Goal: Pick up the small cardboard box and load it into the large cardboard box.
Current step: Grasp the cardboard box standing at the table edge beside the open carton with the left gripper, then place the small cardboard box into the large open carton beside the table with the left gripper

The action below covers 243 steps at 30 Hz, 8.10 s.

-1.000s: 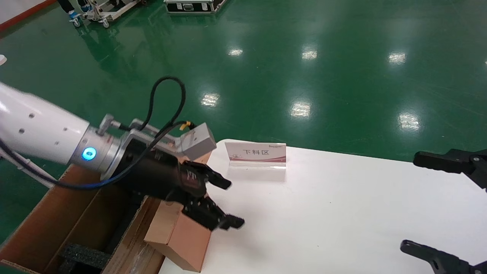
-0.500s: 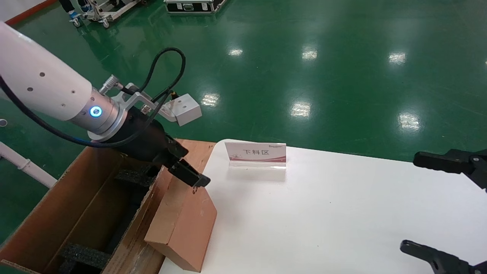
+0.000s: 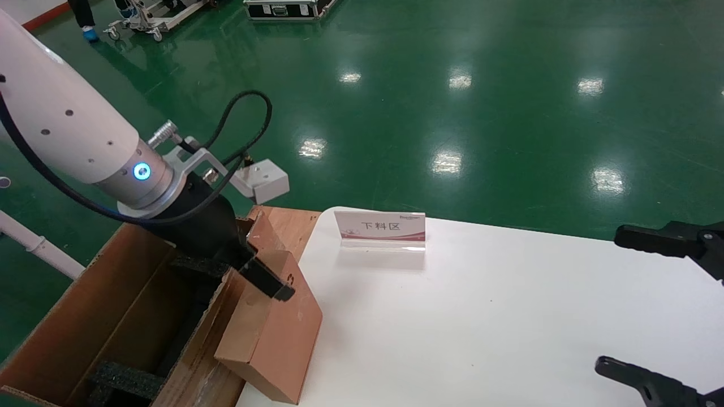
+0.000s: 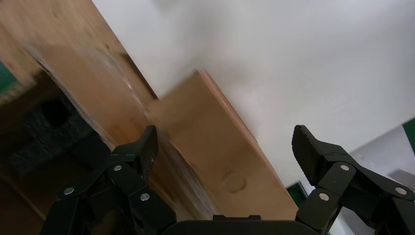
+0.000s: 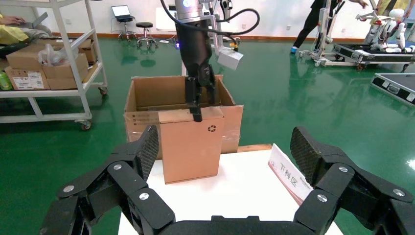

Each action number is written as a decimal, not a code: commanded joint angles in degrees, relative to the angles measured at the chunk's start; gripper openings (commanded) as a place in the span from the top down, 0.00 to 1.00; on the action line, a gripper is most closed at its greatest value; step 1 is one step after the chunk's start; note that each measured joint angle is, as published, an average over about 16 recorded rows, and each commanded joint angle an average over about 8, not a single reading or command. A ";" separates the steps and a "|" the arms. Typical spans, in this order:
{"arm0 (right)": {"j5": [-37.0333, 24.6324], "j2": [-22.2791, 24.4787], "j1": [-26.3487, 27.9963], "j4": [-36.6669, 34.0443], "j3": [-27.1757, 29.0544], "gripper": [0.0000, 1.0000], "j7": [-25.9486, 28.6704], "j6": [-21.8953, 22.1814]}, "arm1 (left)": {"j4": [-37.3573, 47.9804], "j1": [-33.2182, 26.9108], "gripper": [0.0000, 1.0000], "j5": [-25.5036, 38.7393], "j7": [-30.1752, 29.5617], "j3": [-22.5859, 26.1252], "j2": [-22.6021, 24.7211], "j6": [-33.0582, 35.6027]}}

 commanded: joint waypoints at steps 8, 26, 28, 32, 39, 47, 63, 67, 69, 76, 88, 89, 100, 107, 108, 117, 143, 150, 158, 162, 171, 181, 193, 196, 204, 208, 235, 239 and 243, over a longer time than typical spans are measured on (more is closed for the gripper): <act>0.03 0.02 0.01 0.00 -0.04 0.00 -0.02 0.02 | -0.02 -3.01 0.00 -2.75 -2.53 7.45 0.04 -0.67; 0.07 0.04 0.02 0.00 -0.10 0.00 -0.05 0.05 | -0.03 -3.43 0.00 -4.00 -3.26 14.20 0.28 -2.80; 0.06 0.05 0.02 -0.01 -0.10 0.00 -0.06 0.06 | -0.02 -3.34 0.00 -4.14 -3.20 14.48 0.26 -3.23; 0.04 0.05 0.01 -0.01 -0.10 0.11 -0.06 0.07 | -0.01 -3.31 0.12 -4.43 -3.11 14.66 0.14 -3.81; 0.06 0.05 0.01 -0.02 -0.10 0.99 -0.06 0.07 | 0.01 -3.27 1.00 -4.41 -3.09 14.54 0.14 -3.76; 0.10 0.05 0.01 -0.02 -0.10 1.00 -0.06 0.07 | 0.01 -3.25 1.00 -4.25 -3.11 14.45 0.22 -3.47; 0.10 0.05 0.01 -0.02 -0.10 1.00 -0.06 0.07 | 0.01 -3.25 1.00 -4.11 -3.16 14.40 0.28 -3.23; 0.10 0.05 0.01 -0.02 -0.10 1.00 -0.06 0.07 | 0.07 -3.24 1.00 -4.09 -3.16 14.38 0.30 -3.23; 0.10 0.05 0.01 -0.02 -0.11 1.00 -0.06 0.07 | 0.31 -3.26 1.00 -4.10 -3.06 14.37 0.39 -3.23; 0.11 0.05 0.02 -0.04 -0.12 1.00 -0.08 0.06 | 1.44 -5.31 1.00 -3.63 -1.99 13.62 1.02 -3.35; 0.13 0.06 0.05 -0.07 -0.17 1.00 -0.10 0.06 | 2.33 -18.88 1.00 -1.74 -1.48 8.32 1.22 -2.43; 0.14 0.06 0.05 -0.07 -0.18 1.00 -0.11 0.06 | 2.63 -20.18 1.00 -1.38 -1.26 8.02 1.27 -2.05; 0.16 0.08 0.06 -0.07 -0.22 1.00 -0.13 0.08 | 4.50 -35.24 1.00 0.20 1.93 17.98 0.33 1.75; 0.18 0.09 0.07 -0.07 -0.24 0.61 -0.14 0.09 | 3.32 -43.92 1.00 -3.68 2.31 36.13 0.01 1.77; 0.18 0.09 0.07 -0.07 -0.25 0.48 -0.14 0.09 | 3.25 -44.75 1.00 -4.15 2.27 38.57 0.06 1.70; 0.21 0.10 0.07 -0.07 -0.28 0.00 -0.16 0.11 | 2.68 -47.04 1.00 -5.39 2.17 50.95 -2.70 0.59; 0.27 0.14 0.09 -0.07 -0.37 0.00 -0.21 0.15 | 0.46 -36.92 1.00 3.83 -4.21 53.82 -9.87 -9.06; 0.29 0.15 0.10 -0.07 -0.40 0.00 -0.22 0.16 | 0.53 -34.19 1.00 5.52 -6.48 54.72 -10.69 -11.60; 0.31 0.16 0.10 -0.07 -0.43 0.00 -0.23 0.17 | 0.77 -31.80 1.00 7.11 -8.01 55.43 -11.00 -14.16; 0.32 0.17 0.11 -0.07 -0.44 0.00 -0.24 0.18 | 1.03 -30.53 1.00 7.97 -9.06 55.66 -10.87 -15.78; 0.34 0.18 0.11 -0.07 -0.47 0.00 -0.25 0.19 | 2.13 -27.92 1.00 10.07 -9.87 56.08 -9.50 -18.98; 0.36 0.20 0.12 -0.07 -0.50 0.00 -0.27 0.21 | 4.97 -25.22 1.00 10.48 -9.19 56.35 -8.61 -21.65; 0.39 0.21 0.13 -0.07 -0.54 0.00 -0.29 0.22 | 9.94 -19.06 1.00 8.47 -8.77 56.83 -7.79 -25.69; 0.40 0.22 0.13 -0.07 -0.55 0.00 -0.30 0.23 | 11.52 -17.56 1.00 7.79 -8.36 56.92 -7.64 -26.53; 0.41 0.23 0.14 -0.07 -0.58 0.00 -0.31 0.24 | 15.78 -13.81 1.00 5.41 -6.91 56.81 -6.99 -28.47; 0.42 0.23 0.14 -0.07 -0.59 0.00 -0.32 0.24 | 17.58 -12.26 0.98 3.86 -6.07 56.52 -6.57 -29.10; 0.44 0.24 0.13 -0.09 -0.63 0.00 -0.32 0.27 | 19.20 -11.07 0.00 2.44 -5.21 56.17 -6.27 -29.55; 0.44 0.24 0.13 -0.09 -0.62 0.00 -0.32 0.26 | 19.13 -11.12 0.00 2.51 -5.24 56.18 -6.29 -29.53; 0.44 0.24 0.13 -0.09 -0.61 0.00 -0.32 0.26 | 19.01 -11.21 0.00 2.57 -5.21 56.14 -6.25 -29.60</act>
